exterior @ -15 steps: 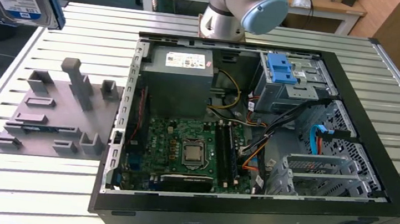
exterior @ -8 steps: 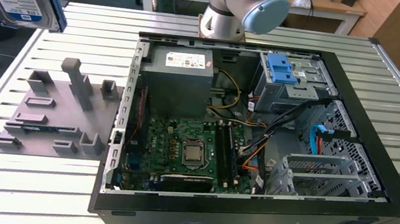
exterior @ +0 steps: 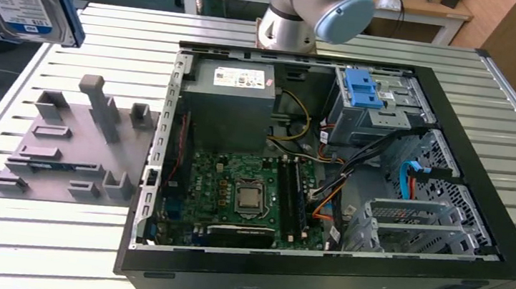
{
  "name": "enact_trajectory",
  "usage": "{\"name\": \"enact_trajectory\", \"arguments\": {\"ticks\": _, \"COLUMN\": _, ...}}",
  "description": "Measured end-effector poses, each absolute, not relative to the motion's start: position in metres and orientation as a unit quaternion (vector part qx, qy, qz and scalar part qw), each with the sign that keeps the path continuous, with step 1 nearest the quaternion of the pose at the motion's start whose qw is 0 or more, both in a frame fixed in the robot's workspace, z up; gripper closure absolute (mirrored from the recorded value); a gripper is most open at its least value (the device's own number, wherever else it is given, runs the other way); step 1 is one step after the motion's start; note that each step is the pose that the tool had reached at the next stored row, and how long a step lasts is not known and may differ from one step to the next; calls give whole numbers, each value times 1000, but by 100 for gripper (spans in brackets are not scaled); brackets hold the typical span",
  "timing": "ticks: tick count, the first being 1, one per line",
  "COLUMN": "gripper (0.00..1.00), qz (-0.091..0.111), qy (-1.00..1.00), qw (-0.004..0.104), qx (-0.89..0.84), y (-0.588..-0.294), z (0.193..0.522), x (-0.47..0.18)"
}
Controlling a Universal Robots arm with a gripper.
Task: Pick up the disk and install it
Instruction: 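Pick up the disk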
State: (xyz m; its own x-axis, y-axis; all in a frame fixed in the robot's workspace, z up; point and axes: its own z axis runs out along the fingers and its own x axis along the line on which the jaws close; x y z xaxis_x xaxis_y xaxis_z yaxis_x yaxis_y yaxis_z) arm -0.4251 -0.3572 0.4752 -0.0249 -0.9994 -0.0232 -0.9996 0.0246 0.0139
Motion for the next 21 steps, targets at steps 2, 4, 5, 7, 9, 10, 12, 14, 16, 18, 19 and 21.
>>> {"name": "enact_trajectory", "arguments": {"ticks": 2, "gripper": 64, "qz": 13, "qy": 716, "qw": 3, "qx": -698, "y": -361, "z": 475, "x": -425}}
{"name": "enact_trajectory", "arguments": {"ticks": 4, "gripper": 64, "qz": 13, "qy": 716, "qw": 4, "qx": -698, "y": -362, "z": 475, "x": -424}}
{"name": "enact_trajectory", "arguments": {"ticks": 5, "gripper": 64, "qz": 13, "qy": 716, "qw": 3, "qx": -698, "y": -363, "z": 475, "x": -423}}
{"name": "enact_trajectory", "arguments": {"ticks": 7, "gripper": 64, "qz": 13, "qy": 716, "qw": 3, "qx": -698, "y": -363, "z": 475, "x": -421}}
{"name": "enact_trajectory", "arguments": {"ticks": 9, "gripper": 64, "qz": 13, "qy": 716, "qw": 3, "qx": -698, "y": -363, "z": 475, "x": -418}}
{"name": "enact_trajectory", "arguments": {"ticks": 10, "gripper": 64, "qz": 13, "qy": 716, "qw": 3, "qx": -698, "y": -363, "z": 475, "x": -416}}
{"name": "enact_trajectory", "arguments": {"ticks": 12, "gripper": 64, "qz": 13, "qy": 716, "qw": 3, "qx": -698, "y": -364, "z": 475, "x": -413}}
{"name": "enact_trajectory", "arguments": {"ticks": 14, "gripper": 64, "qz": 13, "qy": 716, "qw": 3, "qx": -698, "y": -366, "z": 475, "x": -411}}
{"name": "enact_trajectory", "arguments": {"ticks": 16, "gripper": 64, "qz": 13, "qy": 716, "qw": 3, "qx": -698, "y": -368, "z": 475, "x": -409}}
{"name": "enact_trajectory", "arguments": {"ticks": 18, "gripper": 64, "qz": 13, "qy": 716, "qw": 3, "qx": -698, "y": -371, "z": 475, "x": -408}}
{"name": "enact_trajectory", "arguments": {"ticks": 19, "gripper": 64, "qz": 13, "qy": 716, "qw": 3, "qx": -698, "y": -372, "z": 475, "x": -407}}
{"name": "enact_trajectory", "arguments": {"ticks": 21, "gripper": 64, "qz": 13, "qy": 716, "qw": 3, "qx": -698, "y": -375, "z": 475, "x": -406}}
